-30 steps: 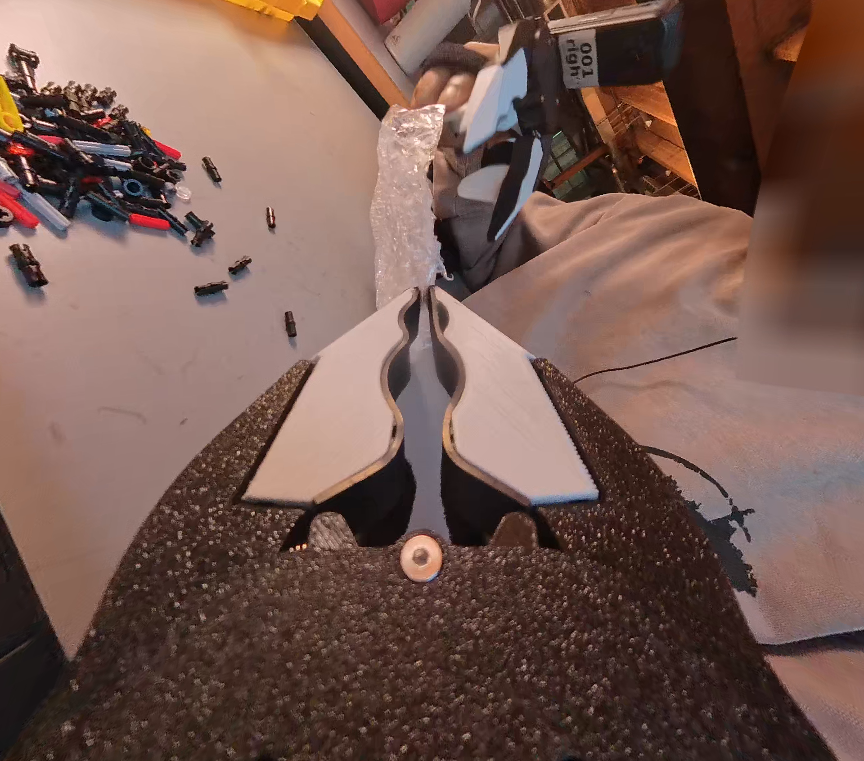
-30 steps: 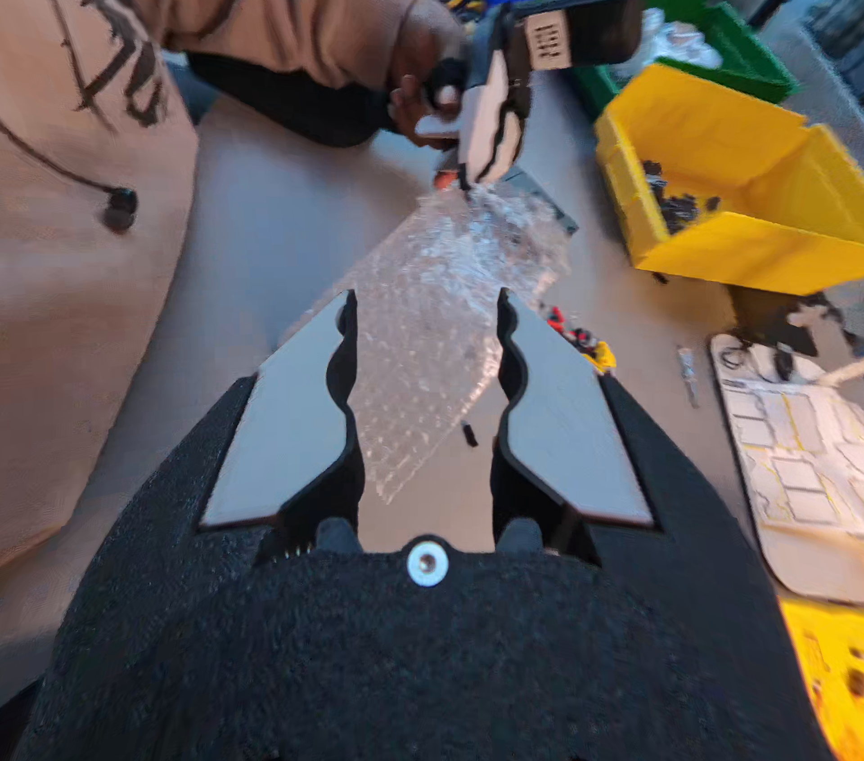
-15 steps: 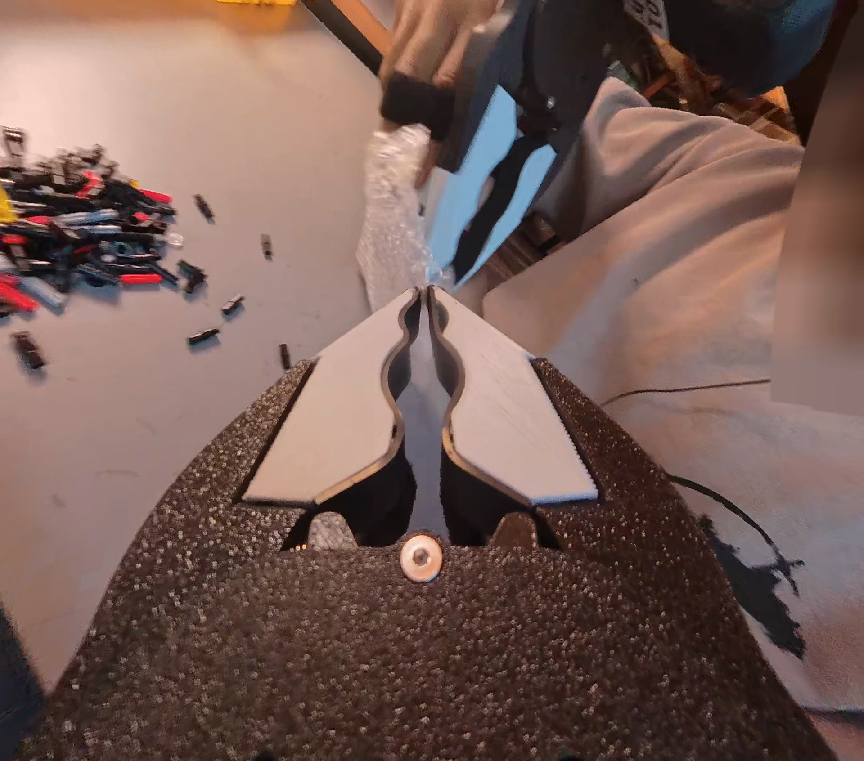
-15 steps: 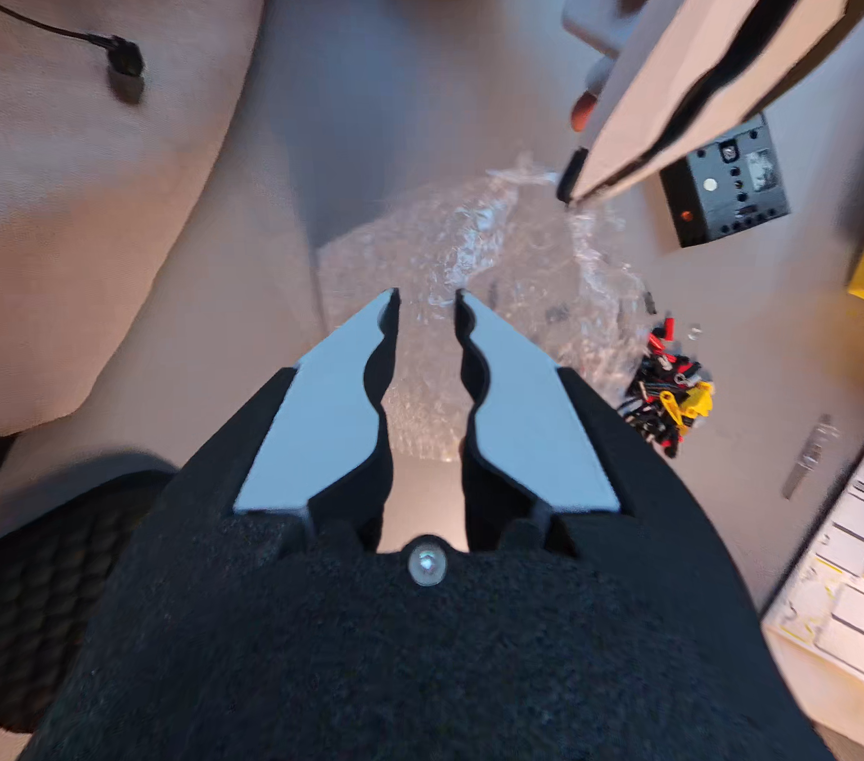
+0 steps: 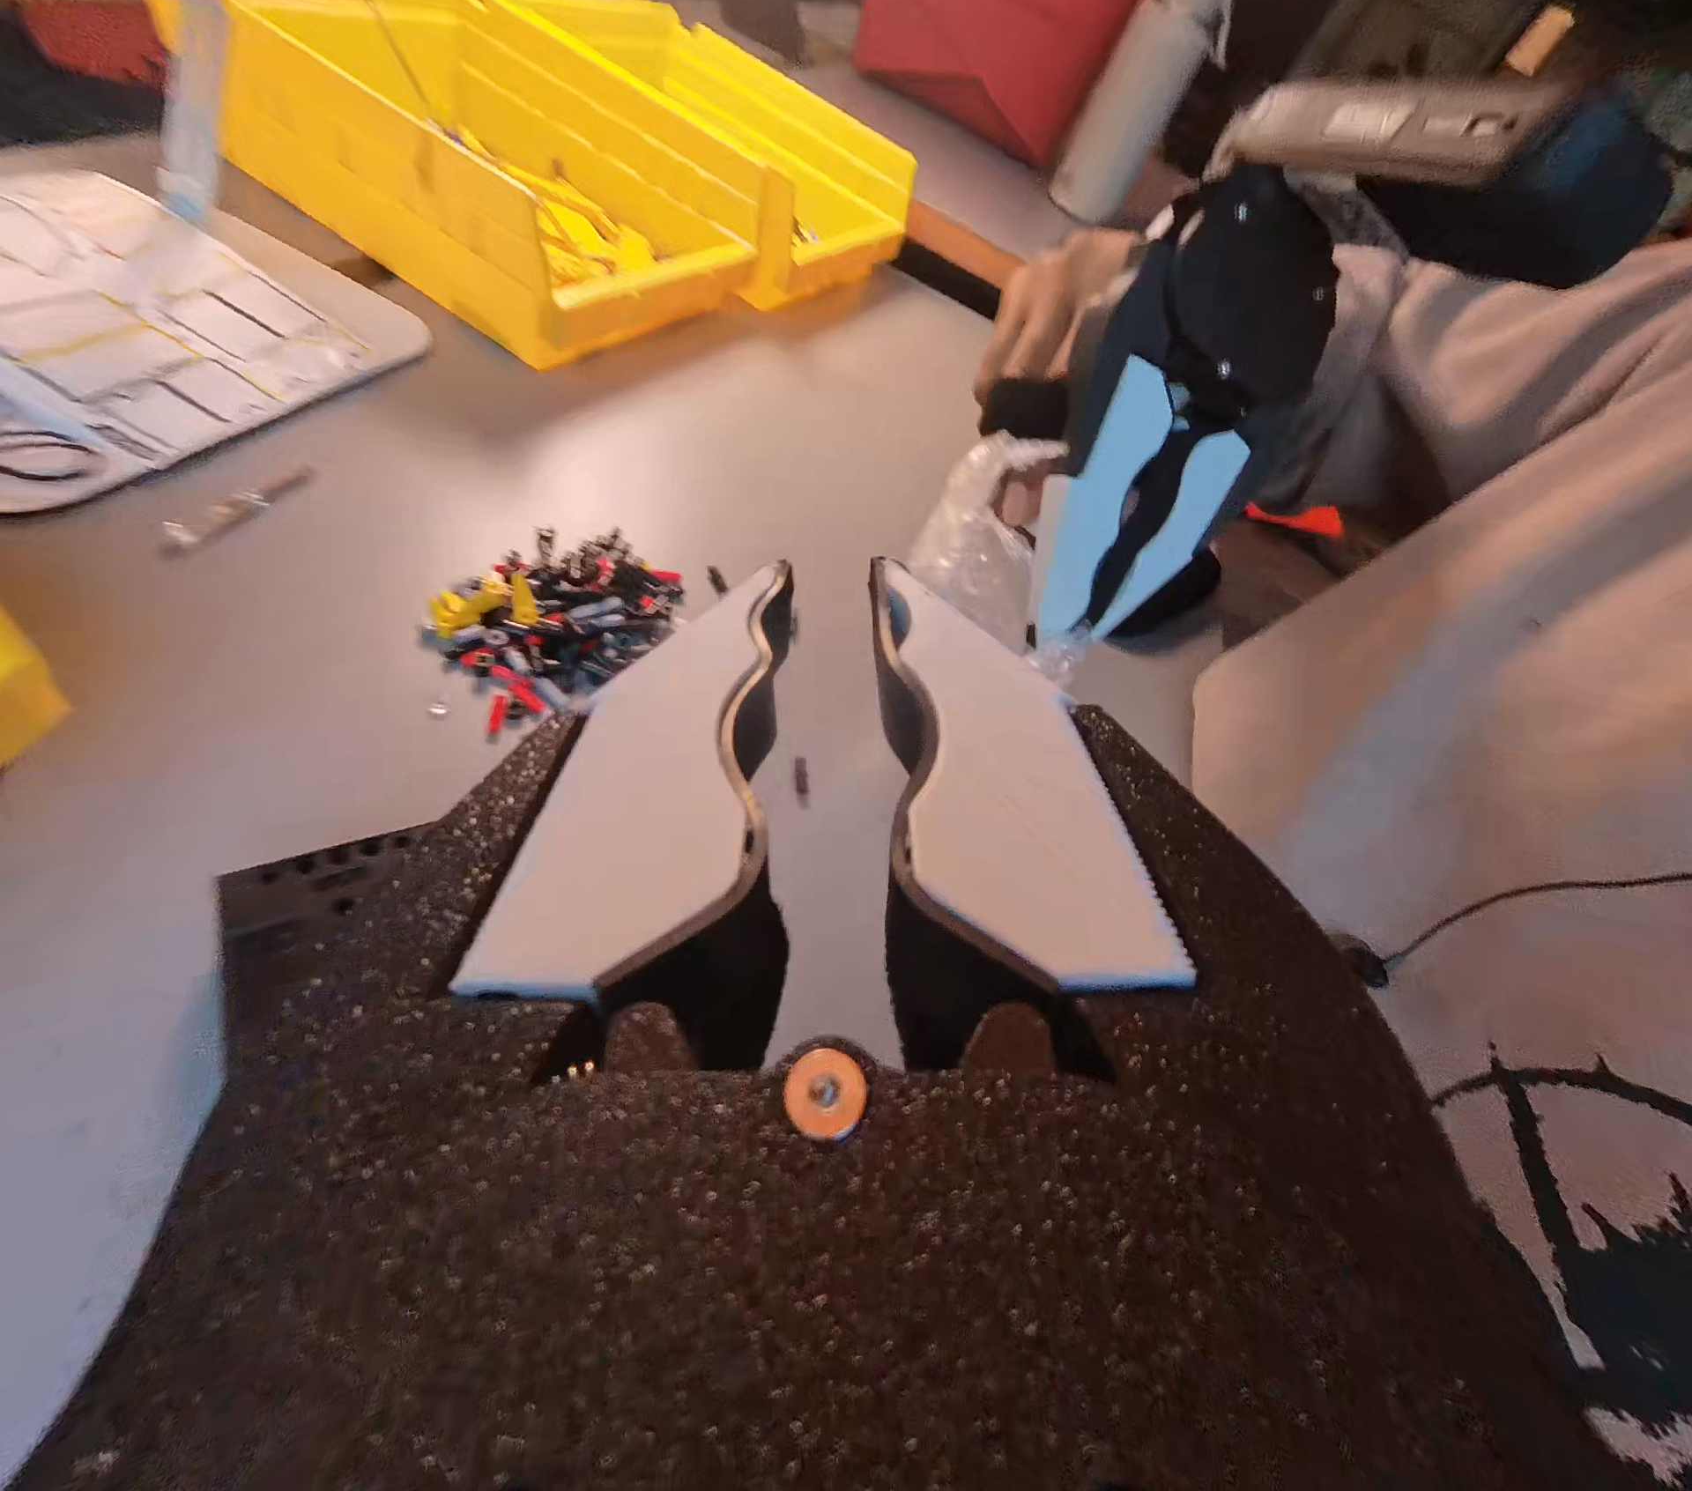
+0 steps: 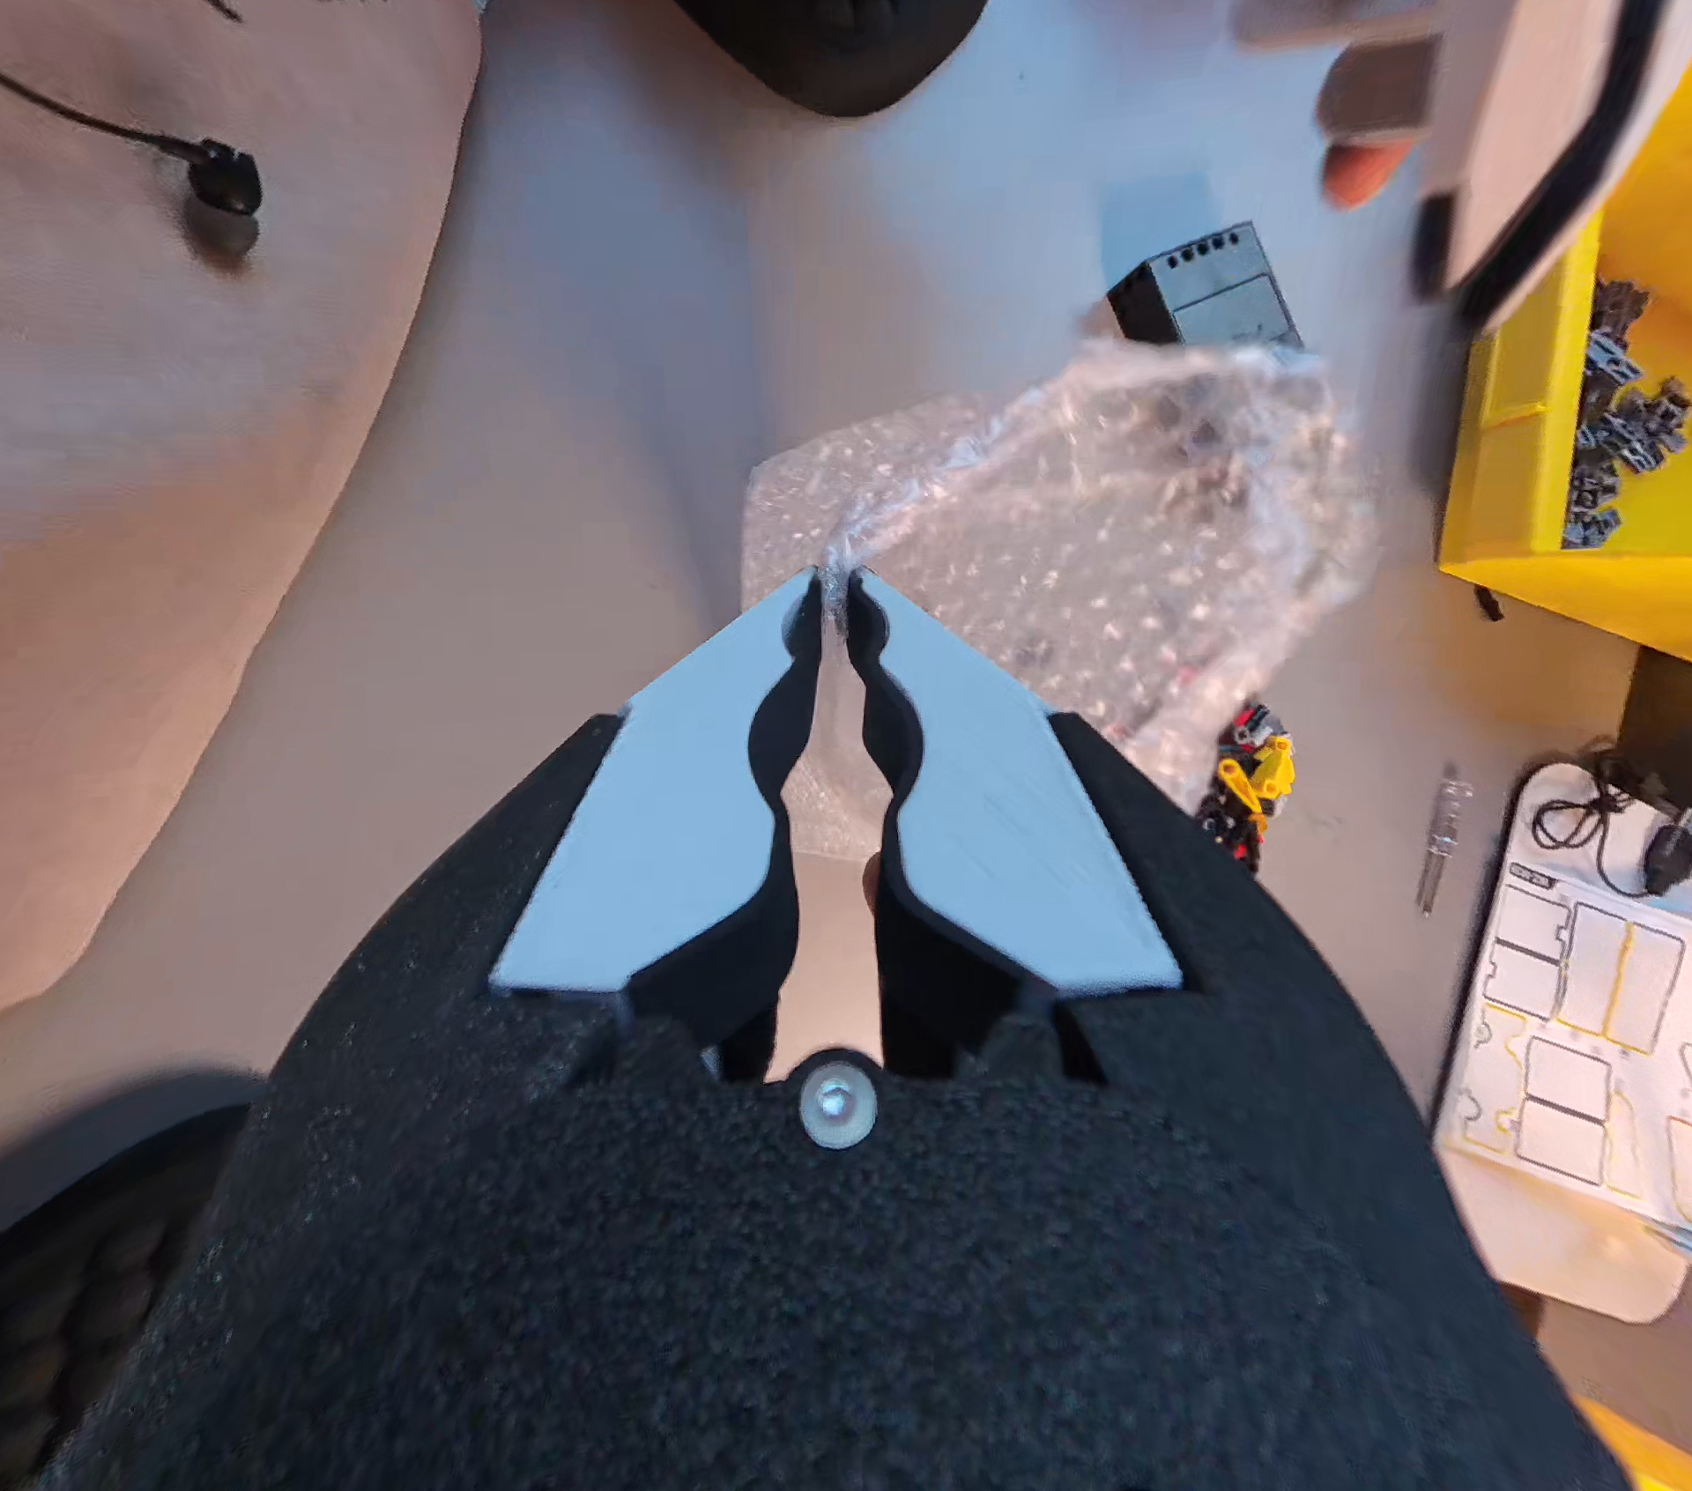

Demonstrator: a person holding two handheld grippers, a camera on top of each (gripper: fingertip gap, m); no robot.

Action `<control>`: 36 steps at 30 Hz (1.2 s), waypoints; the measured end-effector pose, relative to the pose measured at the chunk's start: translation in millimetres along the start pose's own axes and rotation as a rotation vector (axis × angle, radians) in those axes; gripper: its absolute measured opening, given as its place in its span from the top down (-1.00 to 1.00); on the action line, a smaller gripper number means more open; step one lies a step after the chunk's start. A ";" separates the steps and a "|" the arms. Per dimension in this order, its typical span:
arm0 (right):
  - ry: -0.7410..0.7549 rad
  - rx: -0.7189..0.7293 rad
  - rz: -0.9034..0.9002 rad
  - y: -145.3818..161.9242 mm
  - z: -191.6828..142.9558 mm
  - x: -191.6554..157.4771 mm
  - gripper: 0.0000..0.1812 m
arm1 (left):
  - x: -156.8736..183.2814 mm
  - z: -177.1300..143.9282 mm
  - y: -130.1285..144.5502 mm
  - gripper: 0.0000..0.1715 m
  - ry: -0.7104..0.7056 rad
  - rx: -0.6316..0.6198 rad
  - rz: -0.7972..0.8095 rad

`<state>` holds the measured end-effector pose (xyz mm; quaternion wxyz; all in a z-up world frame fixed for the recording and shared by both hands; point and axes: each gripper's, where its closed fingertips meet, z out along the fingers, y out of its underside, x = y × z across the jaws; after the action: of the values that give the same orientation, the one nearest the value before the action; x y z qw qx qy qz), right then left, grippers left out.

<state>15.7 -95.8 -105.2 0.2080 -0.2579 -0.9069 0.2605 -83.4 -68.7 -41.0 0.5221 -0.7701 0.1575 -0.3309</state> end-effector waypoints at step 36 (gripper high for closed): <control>0.044 0.114 0.170 11.4 4.0 7.6 0.96 | -73.7 -34.0 106.8 0.84 -0.504 -0.497 0.356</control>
<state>11.8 -84.6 -113.1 0.2194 -0.3273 -0.8607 0.3224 -149.3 -92.5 -155.5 0.3913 -0.8908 0.2306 0.0123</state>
